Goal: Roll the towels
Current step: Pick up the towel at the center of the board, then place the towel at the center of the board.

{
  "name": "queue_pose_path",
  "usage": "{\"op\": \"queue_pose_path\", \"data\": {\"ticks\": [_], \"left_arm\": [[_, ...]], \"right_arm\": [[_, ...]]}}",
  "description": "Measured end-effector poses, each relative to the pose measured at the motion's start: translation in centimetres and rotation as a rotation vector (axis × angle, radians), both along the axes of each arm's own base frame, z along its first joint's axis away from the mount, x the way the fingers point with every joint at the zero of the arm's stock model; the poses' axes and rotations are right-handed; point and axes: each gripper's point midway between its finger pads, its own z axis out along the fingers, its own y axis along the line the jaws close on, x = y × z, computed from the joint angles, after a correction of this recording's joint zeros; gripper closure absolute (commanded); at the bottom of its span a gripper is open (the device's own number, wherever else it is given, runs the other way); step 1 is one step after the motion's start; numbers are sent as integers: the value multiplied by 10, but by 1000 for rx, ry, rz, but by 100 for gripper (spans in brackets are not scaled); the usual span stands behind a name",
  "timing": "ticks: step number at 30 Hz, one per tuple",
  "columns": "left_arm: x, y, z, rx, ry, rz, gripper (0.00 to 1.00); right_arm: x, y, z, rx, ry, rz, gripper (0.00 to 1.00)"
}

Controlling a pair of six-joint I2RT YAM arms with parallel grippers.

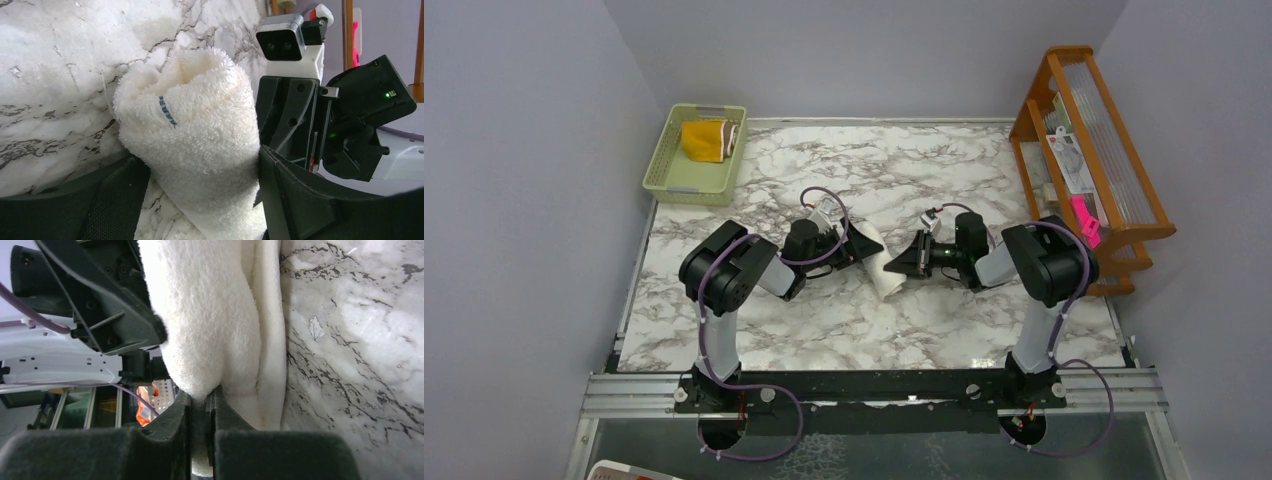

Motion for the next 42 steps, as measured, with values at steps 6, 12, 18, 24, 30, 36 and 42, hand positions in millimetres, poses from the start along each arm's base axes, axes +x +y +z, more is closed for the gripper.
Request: {"op": "queue_pose_path", "data": {"ticks": [6, 12, 18, 24, 30, 36, 42], "left_arm": [[3, 1, -4, 7, -1, 29, 51], [7, 1, 0, 9, -43, 43, 63], [22, 6, -1, 52, -66, 75, 75], [50, 34, 41, 69, -131, 184, 75], [79, 98, 131, 25, -270, 397, 74], [96, 205, 202, 30, -378, 677, 78], [102, 339, 210, 96, -334, 995, 81]], "right_arm": [[1, 3, 4, 88, 40, 7, 99], [2, 5, 19, 164, 24, 26, 36], [11, 1, 39, 189, -72, 23, 33], [42, -29, 95, 175, -299, -65, 29], [58, -47, 148, 88, -535, -152, 27], [54, -50, 147, 44, -563, -162, 27], [47, -47, 136, 37, -527, -148, 27]]}}
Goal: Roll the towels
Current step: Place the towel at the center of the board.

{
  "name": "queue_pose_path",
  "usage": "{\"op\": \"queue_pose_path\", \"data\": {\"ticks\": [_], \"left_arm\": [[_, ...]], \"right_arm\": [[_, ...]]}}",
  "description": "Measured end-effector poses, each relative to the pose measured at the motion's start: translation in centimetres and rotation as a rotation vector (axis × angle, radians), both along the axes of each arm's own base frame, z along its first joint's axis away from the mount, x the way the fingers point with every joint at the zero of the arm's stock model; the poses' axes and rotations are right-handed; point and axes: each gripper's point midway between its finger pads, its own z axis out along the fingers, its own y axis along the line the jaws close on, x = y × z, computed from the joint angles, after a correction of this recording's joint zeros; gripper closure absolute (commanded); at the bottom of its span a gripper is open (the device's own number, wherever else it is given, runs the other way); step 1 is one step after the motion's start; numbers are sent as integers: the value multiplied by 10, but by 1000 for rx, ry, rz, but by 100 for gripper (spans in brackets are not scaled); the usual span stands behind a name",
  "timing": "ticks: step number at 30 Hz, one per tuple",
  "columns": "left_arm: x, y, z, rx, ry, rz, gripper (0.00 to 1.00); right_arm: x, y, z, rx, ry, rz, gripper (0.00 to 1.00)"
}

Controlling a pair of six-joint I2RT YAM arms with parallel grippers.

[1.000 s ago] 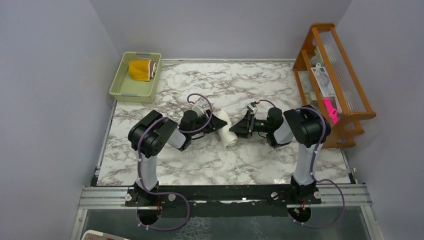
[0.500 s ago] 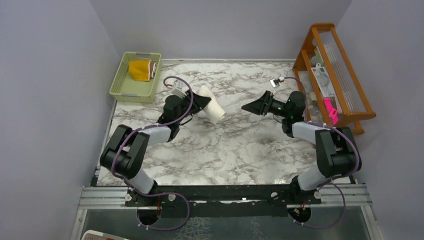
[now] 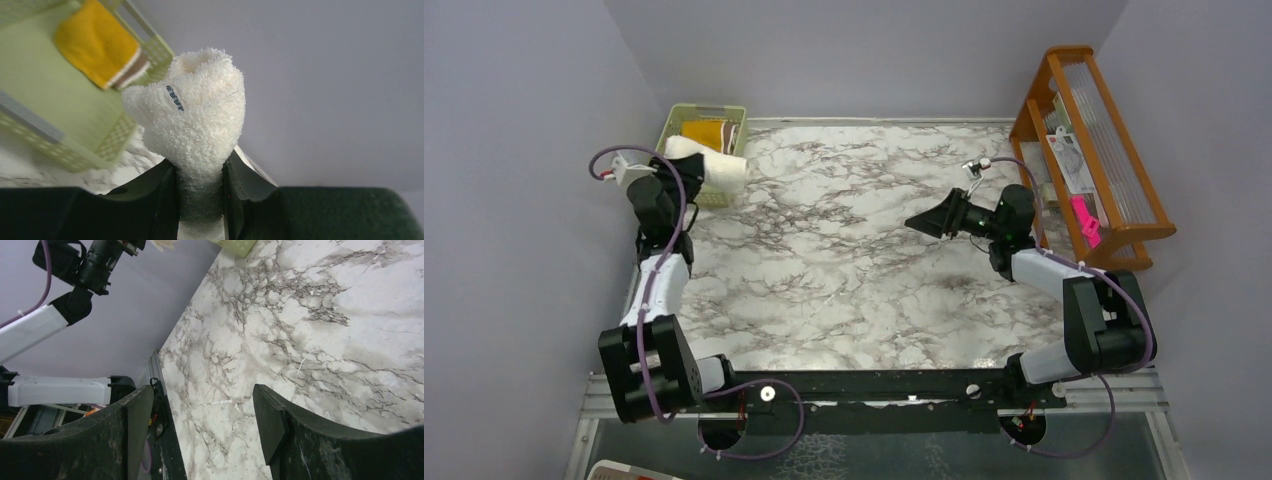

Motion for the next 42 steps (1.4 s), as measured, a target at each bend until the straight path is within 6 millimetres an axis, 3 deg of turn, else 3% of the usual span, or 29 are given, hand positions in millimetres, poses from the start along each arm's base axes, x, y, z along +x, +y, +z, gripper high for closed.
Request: {"op": "queue_pose_path", "data": {"ticks": [2, 7, 10, 16, 20, 23, 31, 38, 42], "left_arm": [[3, 35, -7, -20, 30, 76, 81], [22, 92, -36, -81, 116, 182, 81], [41, 107, -50, -122, 149, 201, 82], [100, 131, -82, -199, 181, 213, 82], [129, 136, -109, -221, 213, 213, 82], [147, 129, -124, -218, 231, 206, 81], [198, 108, -134, -191, 226, 170, 81], [213, 111, -150, -158, 263, 200, 76], [212, 113, -167, -162, 310, 223, 72]], "right_arm": [[-3, 5, 0, -1, -3, 15, 27], [-9, 13, -1, -7, -14, 43, 27], [-12, 15, -3, -12, -20, 53, 27], [-16, 14, -14, -29, -4, 54, 27], [-17, 13, -19, -43, 2, 53, 28], [-17, 13, -22, -51, 3, 52, 28], [-18, 12, -30, -66, 10, 51, 28], [-16, 11, -34, -75, 13, 45, 28], [-15, 11, -37, -79, 20, 42, 28]]}}
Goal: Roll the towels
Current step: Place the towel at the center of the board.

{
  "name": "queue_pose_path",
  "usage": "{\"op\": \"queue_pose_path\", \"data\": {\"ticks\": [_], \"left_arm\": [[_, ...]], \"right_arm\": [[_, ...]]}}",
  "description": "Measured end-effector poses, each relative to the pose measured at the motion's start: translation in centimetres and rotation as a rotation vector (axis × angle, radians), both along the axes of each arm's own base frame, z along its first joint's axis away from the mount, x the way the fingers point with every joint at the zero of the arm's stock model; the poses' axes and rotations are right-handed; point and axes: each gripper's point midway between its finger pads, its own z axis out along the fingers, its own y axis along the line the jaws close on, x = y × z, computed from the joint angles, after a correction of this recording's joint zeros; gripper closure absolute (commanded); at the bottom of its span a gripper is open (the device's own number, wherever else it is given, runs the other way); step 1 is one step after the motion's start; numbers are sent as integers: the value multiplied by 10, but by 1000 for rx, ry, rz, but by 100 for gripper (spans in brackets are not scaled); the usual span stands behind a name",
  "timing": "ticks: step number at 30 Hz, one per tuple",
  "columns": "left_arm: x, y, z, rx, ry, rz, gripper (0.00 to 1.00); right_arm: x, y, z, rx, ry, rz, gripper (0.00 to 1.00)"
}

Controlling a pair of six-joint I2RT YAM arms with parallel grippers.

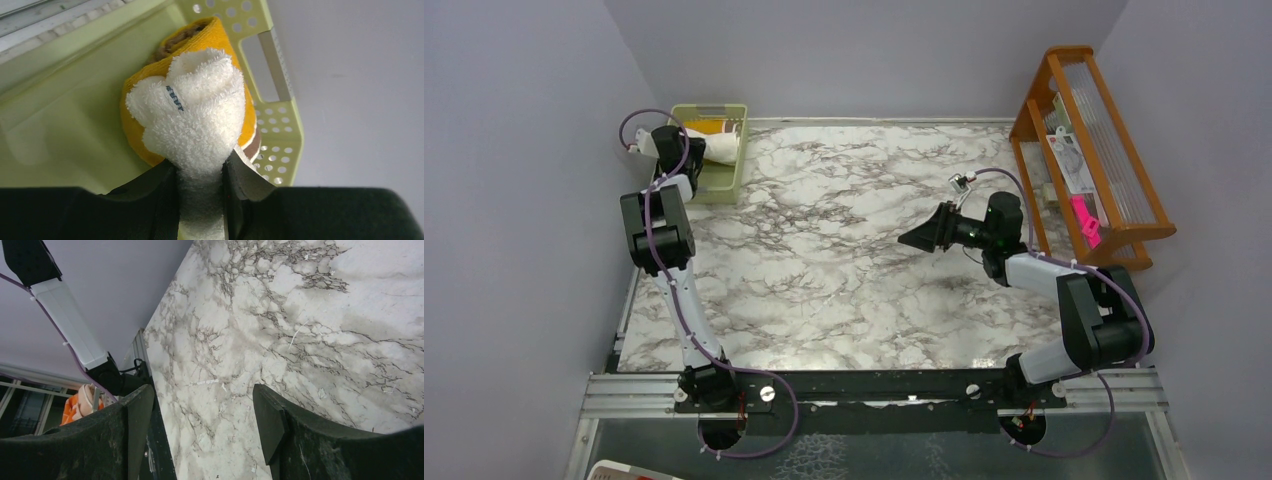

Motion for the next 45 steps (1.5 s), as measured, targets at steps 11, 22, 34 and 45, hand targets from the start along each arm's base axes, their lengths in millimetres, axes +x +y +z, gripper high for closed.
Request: {"op": "queue_pose_path", "data": {"ticks": [11, 22, 34, 45], "left_arm": [[-10, 5, -24, 41, 80, 93, 45], [-13, 11, -22, 33, 175, 136, 1], [-69, -4, 5, -71, 325, 179, 1], [-117, -26, 155, 40, 106, 83, 1]], "right_arm": [[-1, 0, -2, -4, -1, 1, 28], [-3, -1, -1, -15, 6, -1, 27], [-7, -2, 18, -1, -44, -1, 27], [-12, -5, 29, -11, -68, -24, 25]]}}
